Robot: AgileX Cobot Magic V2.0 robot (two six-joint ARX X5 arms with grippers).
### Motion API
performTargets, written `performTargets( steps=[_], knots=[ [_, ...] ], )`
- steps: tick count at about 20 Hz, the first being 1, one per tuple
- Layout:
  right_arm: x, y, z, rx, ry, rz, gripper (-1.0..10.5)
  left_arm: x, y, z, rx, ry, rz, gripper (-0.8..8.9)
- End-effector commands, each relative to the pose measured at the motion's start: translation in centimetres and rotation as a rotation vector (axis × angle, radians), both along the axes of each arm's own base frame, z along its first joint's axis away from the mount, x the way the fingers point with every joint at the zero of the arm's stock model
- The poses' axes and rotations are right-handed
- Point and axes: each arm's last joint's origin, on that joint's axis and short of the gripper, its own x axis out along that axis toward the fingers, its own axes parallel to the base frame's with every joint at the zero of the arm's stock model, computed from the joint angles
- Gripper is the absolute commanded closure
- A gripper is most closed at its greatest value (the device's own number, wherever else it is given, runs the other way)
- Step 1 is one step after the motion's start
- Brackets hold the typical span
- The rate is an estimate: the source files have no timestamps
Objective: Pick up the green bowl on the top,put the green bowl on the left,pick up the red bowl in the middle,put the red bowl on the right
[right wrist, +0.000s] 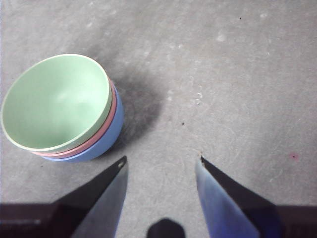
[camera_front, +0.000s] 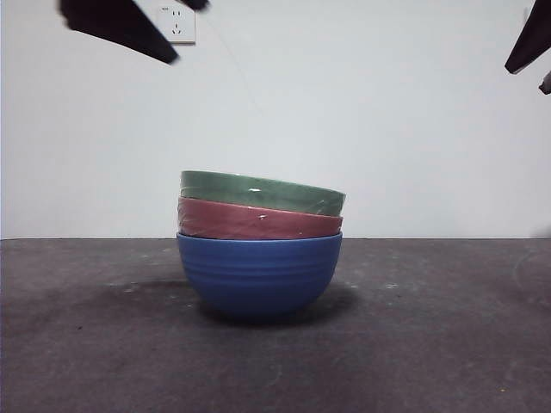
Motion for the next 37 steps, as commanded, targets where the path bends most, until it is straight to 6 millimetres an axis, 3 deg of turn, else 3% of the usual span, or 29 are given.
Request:
performTargets(
  steps=[1, 5, 10, 12, 14, 37],
  knots=[
    [0.0, 0.0, 0.2, -0.001, -0.011, 0.001, 7.2, 0.9, -2.9, -1.0, 0.168, -0.054, -0.099, 4.37],
    [0.0, 0.0, 0.2, -0.001, -0.011, 0.001, 7.2, 1.8, -6.8, -3.6, 0.351, -0.077, -0.168, 4.39],
    [0.0, 0.0, 0.2, -0.001, -0.011, 0.001, 7.2, 2.3, -9.0, -6.5, 0.428, -0.035, -0.252, 4.40],
    [0.0, 0.0, 0.2, -0.001, -0.011, 0.001, 7.2, 2.3, -9.0, -6.6, 0.432, -0.044, -0.266, 4.45],
    [0.0, 0.0, 0.2, -0.002, -0.011, 0.001, 7.2, 2.3, -9.1, -6.6, 0.432, -0.046, -0.269, 5.40],
    [0.0, 0.0, 0.2, -0.002, -0.010, 0.001, 7.3, 3.0, -8.8, -6.8, 0.396, -0.047, -0.310, 6.04]
  ],
)
